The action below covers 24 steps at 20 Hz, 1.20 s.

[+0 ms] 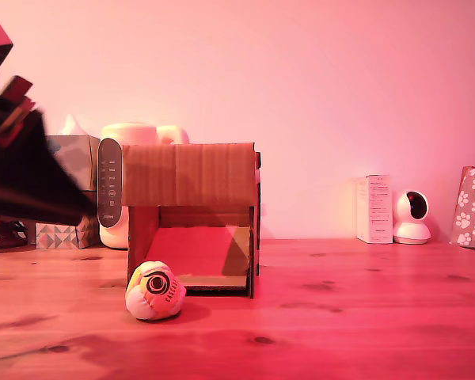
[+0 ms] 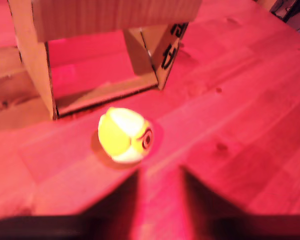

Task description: Drop the footbag into the cardboard dice tower

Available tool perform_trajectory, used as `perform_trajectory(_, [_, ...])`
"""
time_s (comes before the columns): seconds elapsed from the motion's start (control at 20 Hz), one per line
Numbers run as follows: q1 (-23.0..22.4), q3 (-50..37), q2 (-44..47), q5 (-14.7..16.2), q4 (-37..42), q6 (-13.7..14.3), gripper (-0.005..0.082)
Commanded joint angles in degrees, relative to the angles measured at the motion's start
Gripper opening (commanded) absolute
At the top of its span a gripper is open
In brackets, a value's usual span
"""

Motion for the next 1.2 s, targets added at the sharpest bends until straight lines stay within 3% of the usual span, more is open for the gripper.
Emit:
perform_trajectory(0.0, [-0.35, -0.52, 1.40, -0.02, 2.08, 1.38, 0.0756])
perform_trajectory(0.2, [-0.39, -0.52, 4.50, -0.04, 5.62, 2.75, 0.0756])
perform_trajectory(0.35, [-0.39, -0.52, 8.35, -0.02, 8.31, 5.70, 0.0755])
perform_trajectory(0.85, [-0.39, -0.35, 25.31, -0.02, 28.57, 6.12, 0.0755])
perform_trajectory(1.15, [-0.39, 0.85, 34.10, -0.13, 36.26, 6.40, 0.0755])
